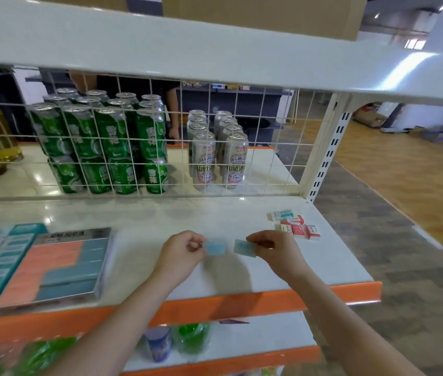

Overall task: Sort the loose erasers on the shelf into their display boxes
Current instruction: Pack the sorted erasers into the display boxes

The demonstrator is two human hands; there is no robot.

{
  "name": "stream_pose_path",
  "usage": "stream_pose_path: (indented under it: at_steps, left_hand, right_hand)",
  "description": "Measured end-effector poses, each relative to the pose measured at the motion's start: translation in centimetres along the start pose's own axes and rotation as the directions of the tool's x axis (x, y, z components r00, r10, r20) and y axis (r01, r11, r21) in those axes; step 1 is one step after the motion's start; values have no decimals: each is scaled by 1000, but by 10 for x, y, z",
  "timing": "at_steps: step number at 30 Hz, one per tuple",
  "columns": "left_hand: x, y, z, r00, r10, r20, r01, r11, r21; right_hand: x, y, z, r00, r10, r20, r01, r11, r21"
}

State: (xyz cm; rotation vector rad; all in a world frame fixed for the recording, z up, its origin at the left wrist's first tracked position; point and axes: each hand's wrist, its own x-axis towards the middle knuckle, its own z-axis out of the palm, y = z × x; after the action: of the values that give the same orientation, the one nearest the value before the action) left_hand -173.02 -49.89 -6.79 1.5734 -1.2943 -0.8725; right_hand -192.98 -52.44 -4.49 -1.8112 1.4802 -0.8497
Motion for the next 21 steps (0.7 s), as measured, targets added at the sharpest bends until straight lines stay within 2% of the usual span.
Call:
stream_pose_path:
  at_steps: [6,12,21]
  left_hand:
    - [-6,-6,-50,995,55,-85,-43,989,139]
    - [-23,-18,-105,990,81,-114,-58,980,193]
    - [-50,-47,-179,983,56,-177,1,951,308]
  right_hand:
    - [4,-29,37,1000,-20,23,20,1000,6]
    - [-1,-65,82,995,-53,86,51,998,25]
    - [-13,-112,149,981,-103,167,100,995,30]
